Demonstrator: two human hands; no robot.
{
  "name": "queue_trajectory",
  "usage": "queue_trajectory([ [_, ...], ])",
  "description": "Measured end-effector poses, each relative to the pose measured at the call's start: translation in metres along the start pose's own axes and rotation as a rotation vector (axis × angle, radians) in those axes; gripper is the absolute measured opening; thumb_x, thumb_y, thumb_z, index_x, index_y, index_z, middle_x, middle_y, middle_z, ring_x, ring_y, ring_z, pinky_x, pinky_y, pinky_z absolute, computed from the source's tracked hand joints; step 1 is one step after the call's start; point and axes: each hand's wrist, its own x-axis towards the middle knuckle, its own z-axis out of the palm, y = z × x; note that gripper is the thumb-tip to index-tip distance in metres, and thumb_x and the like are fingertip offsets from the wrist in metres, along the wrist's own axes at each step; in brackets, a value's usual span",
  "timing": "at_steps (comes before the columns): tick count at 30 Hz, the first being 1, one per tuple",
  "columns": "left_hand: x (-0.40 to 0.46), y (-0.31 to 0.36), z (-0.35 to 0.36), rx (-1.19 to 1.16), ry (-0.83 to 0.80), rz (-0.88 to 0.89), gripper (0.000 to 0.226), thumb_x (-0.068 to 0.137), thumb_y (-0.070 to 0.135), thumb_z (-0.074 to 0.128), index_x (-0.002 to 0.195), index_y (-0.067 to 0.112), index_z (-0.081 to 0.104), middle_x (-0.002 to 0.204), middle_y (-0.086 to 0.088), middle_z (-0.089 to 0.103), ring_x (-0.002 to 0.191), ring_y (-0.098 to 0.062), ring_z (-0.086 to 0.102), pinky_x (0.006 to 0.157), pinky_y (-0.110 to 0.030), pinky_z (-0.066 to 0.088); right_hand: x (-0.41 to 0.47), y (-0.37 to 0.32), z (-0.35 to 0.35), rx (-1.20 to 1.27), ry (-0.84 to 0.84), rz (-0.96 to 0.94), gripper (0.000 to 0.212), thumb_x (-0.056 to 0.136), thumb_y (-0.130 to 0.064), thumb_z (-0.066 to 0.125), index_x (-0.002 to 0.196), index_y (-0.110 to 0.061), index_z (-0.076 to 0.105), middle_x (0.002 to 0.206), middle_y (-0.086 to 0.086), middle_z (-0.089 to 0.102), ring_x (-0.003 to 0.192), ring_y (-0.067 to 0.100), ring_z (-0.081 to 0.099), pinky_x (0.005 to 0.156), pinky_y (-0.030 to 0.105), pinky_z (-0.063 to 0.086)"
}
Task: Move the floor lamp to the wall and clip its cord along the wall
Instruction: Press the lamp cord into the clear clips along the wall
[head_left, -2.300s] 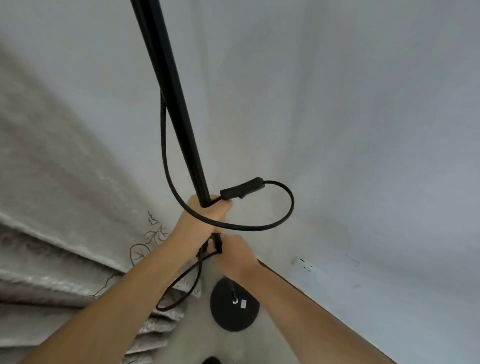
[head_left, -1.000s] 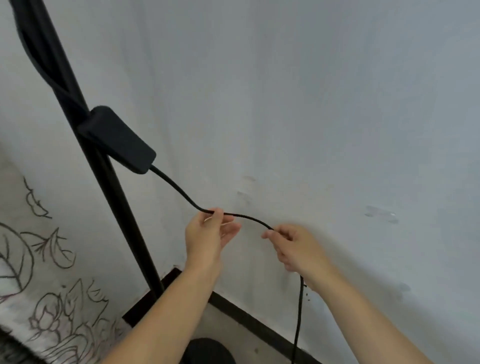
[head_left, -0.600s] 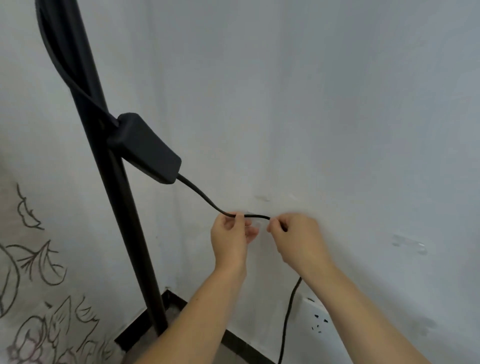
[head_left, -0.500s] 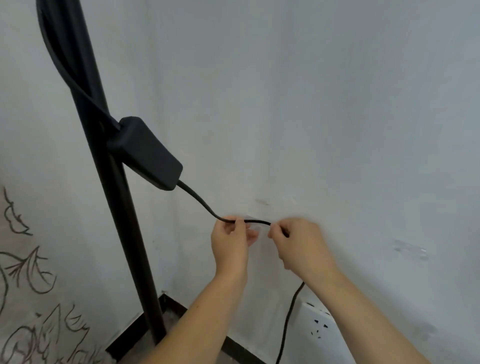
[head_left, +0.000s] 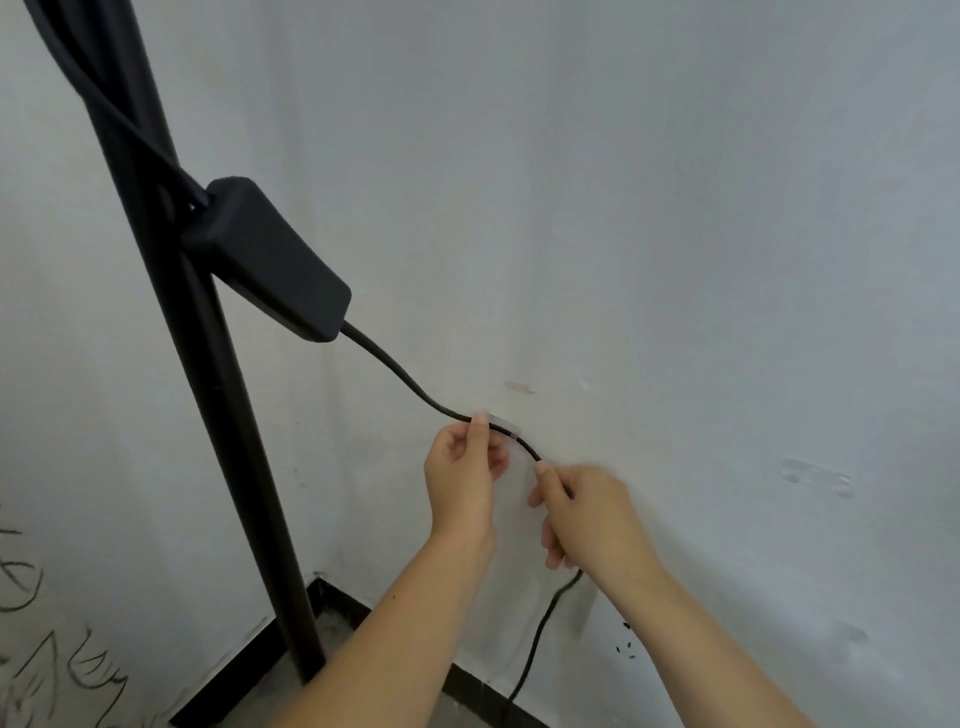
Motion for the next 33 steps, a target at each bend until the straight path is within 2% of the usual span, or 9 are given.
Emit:
queue_trajectory([
  [4,0.002,-0.002,0.001,0.023,-0.006,0.010,0.022,0.091,0.025,0.057,0.073,0.013,0.055,0.063,0.001,0.060,0.054,-0.009,0.057,0.060,-0.024,0.053,-0.004,0.007,0.012,0.273,-0.147,0.116,0.045,0.099,-0.038,0.034,0.073,-0.015,0.062,0.039,-0.001,0.059,0.038,0.012,0.059,0.039,0.017,0.044],
  [8,0.004,-0.006,0.004,0.054,-0.016,0.073,0.018,0.091,0.021,0.055,0.074,0.015,0.054,0.062,0.001,0.062,0.056,-0.011,0.059,0.057,-0.024,0.054,-0.016,0.021,-0.002,0.263,-0.278,0.120,0.035,0.099,-0.029,0.039,0.075,-0.018,0.063,0.046,-0.005,0.062,0.045,0.003,0.059,0.051,0.013,0.046],
  [10,0.005,-0.008,0.007,0.058,-0.020,0.091,0.018,0.091,0.020,0.054,0.074,0.015,0.053,0.065,-0.002,0.060,0.054,-0.011,0.058,0.057,-0.024,0.055,-0.023,0.033,-0.023,0.236,-0.271,0.120,0.032,0.097,-0.026,0.044,0.072,-0.019,0.062,0.046,-0.008,0.061,0.047,0.002,0.057,0.058,0.014,0.046],
  [12,0.005,-0.010,0.008,0.064,-0.010,0.116,0.019,0.092,0.019,0.053,0.074,0.014,0.053,0.066,-0.002,0.060,0.050,-0.008,0.058,0.056,-0.023,0.055,-0.030,0.042,-0.047,0.245,-0.211,0.121,0.031,0.096,-0.024,0.047,0.069,-0.019,0.062,0.046,-0.009,0.058,0.049,0.005,0.054,0.065,0.024,0.045],
  [13,0.005,-0.010,0.009,0.066,-0.003,0.128,0.019,0.093,0.018,0.052,0.074,0.014,0.053,0.066,-0.003,0.061,0.048,-0.008,0.058,0.055,-0.023,0.055,-0.033,0.045,-0.056,0.266,-0.184,0.122,0.031,0.096,-0.023,0.048,0.069,-0.019,0.063,0.046,-0.009,0.057,0.049,0.007,0.053,0.065,0.025,0.045],
  [17,0.002,-0.009,0.010,0.065,0.013,0.144,0.018,0.094,0.017,0.050,0.076,0.013,0.053,0.067,-0.005,0.060,0.044,-0.010,0.060,0.050,-0.023,0.055,-0.040,0.043,-0.062,0.325,-0.170,0.149,0.032,0.097,-0.022,0.046,0.075,-0.021,0.069,0.044,-0.008,0.054,0.042,0.008,0.049,0.052,0.019,0.045],
  [22,-0.001,-0.005,0.005,0.023,-0.048,0.143,0.017,0.096,0.016,0.044,0.081,0.016,0.053,0.069,-0.009,0.056,0.046,-0.014,0.064,0.053,-0.026,0.057,-0.048,0.038,-0.045,0.355,-0.195,0.184,0.032,0.099,-0.024,0.043,0.082,-0.019,0.070,0.040,-0.008,0.051,0.033,0.007,0.044,0.039,0.014,0.038],
  [28,0.004,0.003,0.001,-0.078,-0.027,0.000,0.023,0.096,0.022,0.047,0.078,0.008,0.047,0.045,-0.001,0.060,0.044,-0.019,0.066,0.048,-0.028,0.058,-0.047,0.023,-0.058,0.483,-0.085,0.171,0.030,0.096,-0.017,0.046,0.079,-0.013,0.071,0.041,-0.007,0.049,0.032,0.010,0.040,0.039,0.017,0.043],
  [33,0.007,0.004,0.000,-0.091,-0.045,-0.096,0.032,0.094,0.030,0.052,0.071,0.008,0.052,0.041,0.001,0.061,0.043,-0.016,0.065,0.047,-0.026,0.057,-0.057,0.015,-0.079,0.415,-0.041,0.140,0.023,0.094,-0.014,0.050,0.083,-0.011,0.071,0.043,-0.009,0.048,0.035,0.009,0.041,0.040,0.019,0.044],
])
